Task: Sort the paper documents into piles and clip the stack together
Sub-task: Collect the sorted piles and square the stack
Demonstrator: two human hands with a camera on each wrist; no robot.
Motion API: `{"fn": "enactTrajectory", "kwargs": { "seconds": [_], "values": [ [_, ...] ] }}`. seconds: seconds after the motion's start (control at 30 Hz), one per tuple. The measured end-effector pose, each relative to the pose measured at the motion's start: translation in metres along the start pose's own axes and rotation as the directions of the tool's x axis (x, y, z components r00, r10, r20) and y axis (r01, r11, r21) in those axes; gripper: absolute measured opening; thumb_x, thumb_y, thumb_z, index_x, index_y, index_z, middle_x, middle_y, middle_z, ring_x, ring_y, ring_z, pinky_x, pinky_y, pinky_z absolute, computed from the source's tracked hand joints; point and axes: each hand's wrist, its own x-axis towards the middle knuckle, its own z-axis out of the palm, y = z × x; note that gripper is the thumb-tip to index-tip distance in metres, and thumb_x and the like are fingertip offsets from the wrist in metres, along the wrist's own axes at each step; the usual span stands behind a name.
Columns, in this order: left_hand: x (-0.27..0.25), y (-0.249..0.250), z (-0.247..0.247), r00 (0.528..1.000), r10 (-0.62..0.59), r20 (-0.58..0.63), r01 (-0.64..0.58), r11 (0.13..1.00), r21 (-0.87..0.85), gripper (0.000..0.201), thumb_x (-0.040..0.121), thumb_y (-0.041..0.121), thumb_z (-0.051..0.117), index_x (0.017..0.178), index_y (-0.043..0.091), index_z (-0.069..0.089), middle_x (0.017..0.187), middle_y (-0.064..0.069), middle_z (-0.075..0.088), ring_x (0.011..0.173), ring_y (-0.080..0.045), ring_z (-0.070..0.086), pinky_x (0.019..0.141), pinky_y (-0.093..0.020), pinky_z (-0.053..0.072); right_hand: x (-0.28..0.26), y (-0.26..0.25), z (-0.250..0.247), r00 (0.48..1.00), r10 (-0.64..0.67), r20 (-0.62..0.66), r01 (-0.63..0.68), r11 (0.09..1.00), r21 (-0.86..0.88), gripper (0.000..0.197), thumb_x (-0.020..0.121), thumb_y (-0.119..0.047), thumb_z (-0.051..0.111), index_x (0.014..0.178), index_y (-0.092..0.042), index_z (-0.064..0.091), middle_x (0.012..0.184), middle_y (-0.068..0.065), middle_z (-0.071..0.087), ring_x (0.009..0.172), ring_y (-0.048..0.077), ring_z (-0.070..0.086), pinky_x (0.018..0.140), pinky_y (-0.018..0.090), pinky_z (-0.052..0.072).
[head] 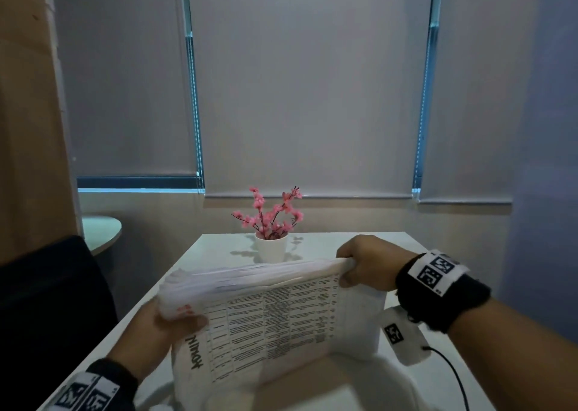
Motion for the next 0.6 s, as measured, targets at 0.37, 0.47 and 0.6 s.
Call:
{"fn": "enactTrajectory", "kwargs": {
  "seconds": [0.37, 0.47, 0.6],
  "values": [
    [0.008, 0.136, 0.142, 0.941, -0.02, 0.337, -0.308, 0.353, 0.883, 0.096, 0.071, 0.055, 0.075, 0.152, 0.031, 0.031, 0.153, 0.002, 0.04, 0.138, -0.019, 0.04, 0.115, -0.041, 0.037, -0.009, -0.009, 0.01, 0.993, -0.084, -0.086, 0.08, 0.996, -0.043, 0.015, 0.079, -0.024, 0.074, 0.076, -0.026, 0.06, 0.077, -0.007, 0.06, 0.081, 0.019, 0.06, 0.07, 0.029, 0.047],
    [0.026, 0.124, 0.169, 0.918, -0.138, 0.372, -0.349, 0.163, 0.923, 0.052, 0.082, 0.046, 0.069, 0.128, 0.026, 0.054, 0.119, 0.0, 0.062, 0.109, -0.021, 0.059, 0.095, -0.039, 0.051, -0.013, -0.014, 0.011, 0.986, -0.117, -0.115, 0.109, 0.991, -0.076, 0.016, 0.08, -0.025, 0.073, 0.076, -0.031, 0.058, 0.083, -0.006, 0.063, 0.081, 0.017, 0.06, 0.074, 0.034, 0.051],
    [0.039, 0.116, 0.161, 0.901, -0.11, 0.42, -0.381, 0.266, 0.886, 0.012, 0.094, 0.027, 0.057, 0.088, 0.027, 0.066, 0.079, 0.007, 0.061, 0.082, -0.016, 0.064, 0.074, -0.032, 0.053, -0.019, -0.01, 0.008, 0.958, -0.156, -0.241, 0.161, 0.987, 0.002, 0.018, 0.077, -0.03, 0.075, 0.075, -0.03, 0.058, 0.079, -0.008, 0.062, 0.078, 0.014, 0.06, 0.07, 0.032, 0.05]
  ]
}}
